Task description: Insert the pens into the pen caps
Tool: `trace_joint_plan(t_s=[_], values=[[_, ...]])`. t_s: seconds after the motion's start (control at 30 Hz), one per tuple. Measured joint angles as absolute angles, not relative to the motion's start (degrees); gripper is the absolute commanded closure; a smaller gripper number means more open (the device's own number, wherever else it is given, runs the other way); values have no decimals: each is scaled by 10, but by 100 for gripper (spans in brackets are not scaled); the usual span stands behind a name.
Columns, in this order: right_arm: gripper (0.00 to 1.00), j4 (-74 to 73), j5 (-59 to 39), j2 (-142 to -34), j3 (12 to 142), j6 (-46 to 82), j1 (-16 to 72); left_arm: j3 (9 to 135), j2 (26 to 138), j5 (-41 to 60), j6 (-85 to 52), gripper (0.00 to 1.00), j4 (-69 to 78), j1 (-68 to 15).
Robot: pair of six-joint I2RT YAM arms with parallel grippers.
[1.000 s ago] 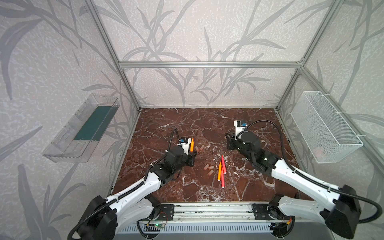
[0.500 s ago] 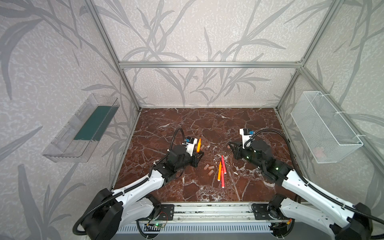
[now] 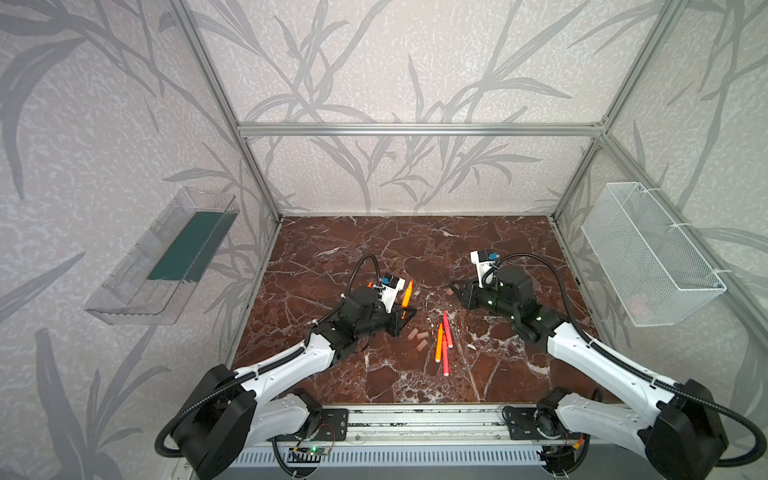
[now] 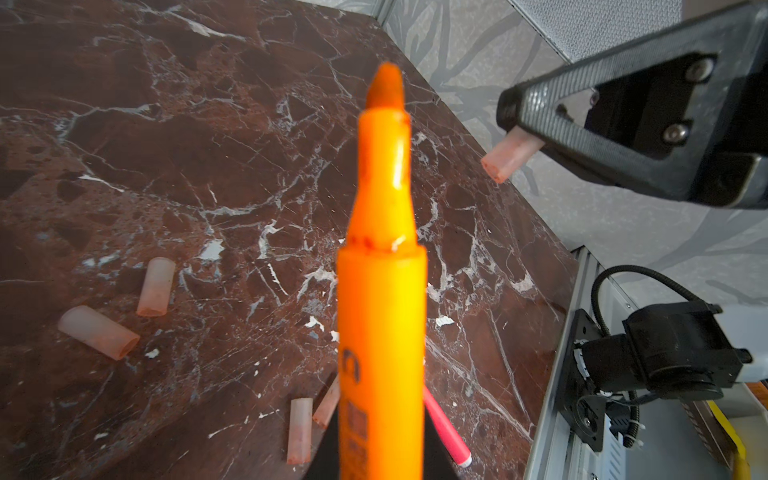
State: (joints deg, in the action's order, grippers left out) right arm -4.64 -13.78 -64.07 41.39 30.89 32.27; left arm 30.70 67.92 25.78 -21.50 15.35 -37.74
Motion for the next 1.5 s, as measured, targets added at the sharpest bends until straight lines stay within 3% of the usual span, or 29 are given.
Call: trace_joint_plan(t_s=[0.57,1.5], values=[[98,-115,-262,-726,468,343,324,320,707,306,-199,100,150,-402],[98,-134,-285,-727,469,356,348,335,700,290,-186,100,133,-413]])
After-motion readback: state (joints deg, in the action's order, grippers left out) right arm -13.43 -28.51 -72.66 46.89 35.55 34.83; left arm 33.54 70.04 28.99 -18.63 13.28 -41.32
